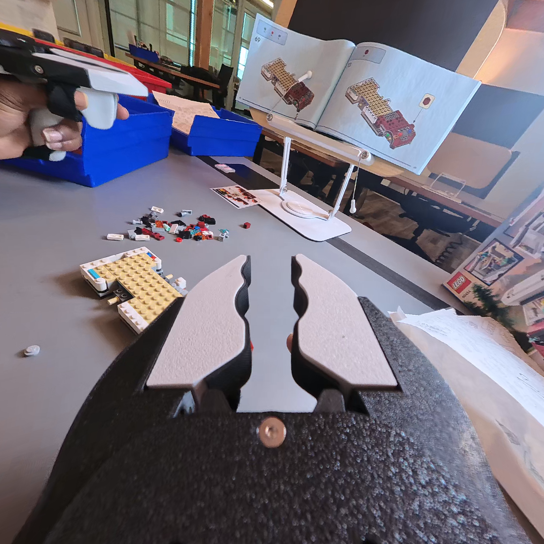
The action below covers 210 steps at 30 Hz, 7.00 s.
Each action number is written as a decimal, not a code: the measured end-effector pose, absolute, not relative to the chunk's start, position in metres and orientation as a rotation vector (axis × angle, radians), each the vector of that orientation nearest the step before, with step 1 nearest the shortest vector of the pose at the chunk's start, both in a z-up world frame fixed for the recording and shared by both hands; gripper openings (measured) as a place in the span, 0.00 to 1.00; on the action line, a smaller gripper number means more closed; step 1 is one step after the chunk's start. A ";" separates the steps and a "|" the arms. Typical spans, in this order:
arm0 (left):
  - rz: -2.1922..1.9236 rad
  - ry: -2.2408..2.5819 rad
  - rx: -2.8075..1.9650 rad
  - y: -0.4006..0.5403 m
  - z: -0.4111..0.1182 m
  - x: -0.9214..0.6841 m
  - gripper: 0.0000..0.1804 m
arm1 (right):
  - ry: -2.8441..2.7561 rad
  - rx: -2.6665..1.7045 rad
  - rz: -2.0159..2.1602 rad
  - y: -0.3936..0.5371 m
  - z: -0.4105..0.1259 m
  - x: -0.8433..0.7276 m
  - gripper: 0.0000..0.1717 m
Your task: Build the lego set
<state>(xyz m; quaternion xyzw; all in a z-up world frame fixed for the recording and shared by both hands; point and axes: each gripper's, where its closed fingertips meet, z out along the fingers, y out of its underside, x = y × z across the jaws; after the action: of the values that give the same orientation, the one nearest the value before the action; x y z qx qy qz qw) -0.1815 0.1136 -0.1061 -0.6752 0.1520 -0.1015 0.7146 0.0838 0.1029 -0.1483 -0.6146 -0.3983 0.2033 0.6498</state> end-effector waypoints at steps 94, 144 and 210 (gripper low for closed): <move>-0.971 0.839 -1.800 0.039 -0.174 -0.053 0.17 | -2.065 -1.975 0.297 0.040 -0.251 0.147 0.05; -0.102 0.688 -1.981 0.103 -0.201 -0.166 0.00 | -1.417 -1.576 0.700 0.091 -0.161 0.037 0.10; 0.226 0.151 -1.612 0.046 0.000 -0.377 0.11 | -0.566 -1.340 0.518 0.120 -0.074 0.182 0.16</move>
<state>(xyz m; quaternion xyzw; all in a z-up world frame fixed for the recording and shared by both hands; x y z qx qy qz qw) -0.3768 0.0458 0.0000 -0.7191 0.0674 0.1007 0.6843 0.1822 0.1203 -0.0740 -0.6055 -0.2559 0.2338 0.7164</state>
